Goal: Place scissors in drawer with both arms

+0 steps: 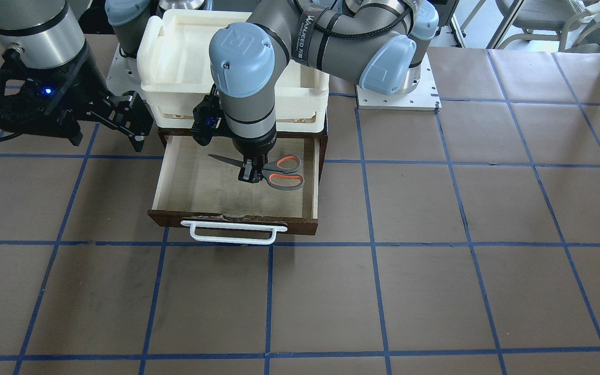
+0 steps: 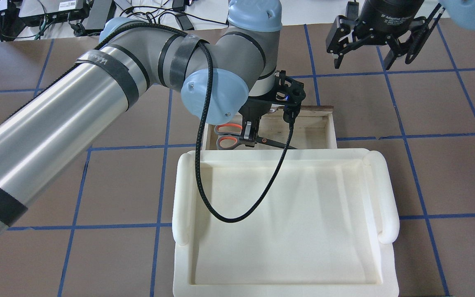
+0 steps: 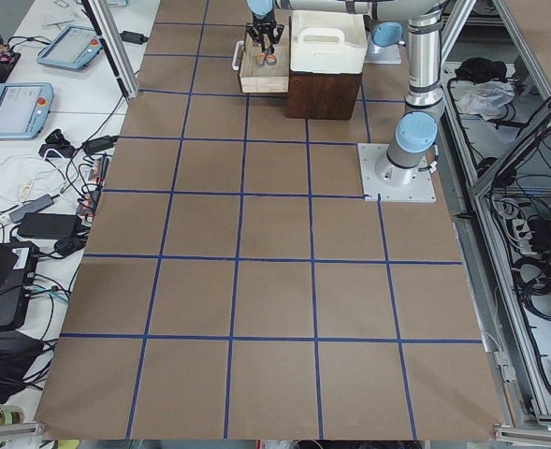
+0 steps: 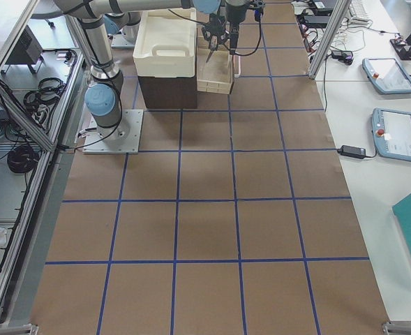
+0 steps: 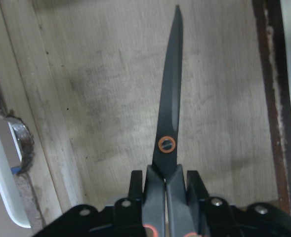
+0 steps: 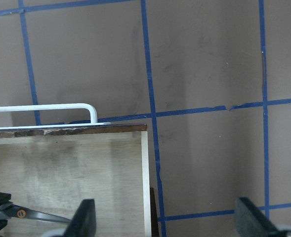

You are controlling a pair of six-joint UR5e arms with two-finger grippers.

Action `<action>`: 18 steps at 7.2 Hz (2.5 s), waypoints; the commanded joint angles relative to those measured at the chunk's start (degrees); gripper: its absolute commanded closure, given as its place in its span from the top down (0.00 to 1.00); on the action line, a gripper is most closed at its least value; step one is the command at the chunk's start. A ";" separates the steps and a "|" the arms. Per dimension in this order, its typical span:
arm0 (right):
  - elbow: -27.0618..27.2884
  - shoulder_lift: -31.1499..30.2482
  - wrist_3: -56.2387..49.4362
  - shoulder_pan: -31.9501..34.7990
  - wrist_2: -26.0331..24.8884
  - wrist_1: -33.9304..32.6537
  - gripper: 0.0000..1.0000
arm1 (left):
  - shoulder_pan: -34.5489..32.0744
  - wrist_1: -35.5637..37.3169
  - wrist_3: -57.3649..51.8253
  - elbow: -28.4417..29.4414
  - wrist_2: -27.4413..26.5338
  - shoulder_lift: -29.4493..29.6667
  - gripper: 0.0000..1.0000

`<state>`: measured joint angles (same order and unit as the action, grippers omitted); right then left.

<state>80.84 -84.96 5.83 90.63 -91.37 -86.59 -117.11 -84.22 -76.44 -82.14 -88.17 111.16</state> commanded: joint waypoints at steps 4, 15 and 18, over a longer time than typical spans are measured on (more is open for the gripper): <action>-0.07 -0.47 -4.65 0.34 0.05 1.24 1.00 | -0.05 3.61 0.59 -1.96 0.28 0.98 0.00; 0.02 -0.47 -4.77 0.25 -0.83 1.24 1.00 | -0.32 5.11 1.03 -3.64 0.19 2.57 0.00; 0.02 -0.47 -4.86 0.25 -0.48 0.98 1.00 | -0.32 5.11 1.99 -3.81 0.28 2.57 0.43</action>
<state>80.86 -85.43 1.01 90.88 -92.07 -85.38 -117.42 -79.10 -74.61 -85.86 -87.84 113.71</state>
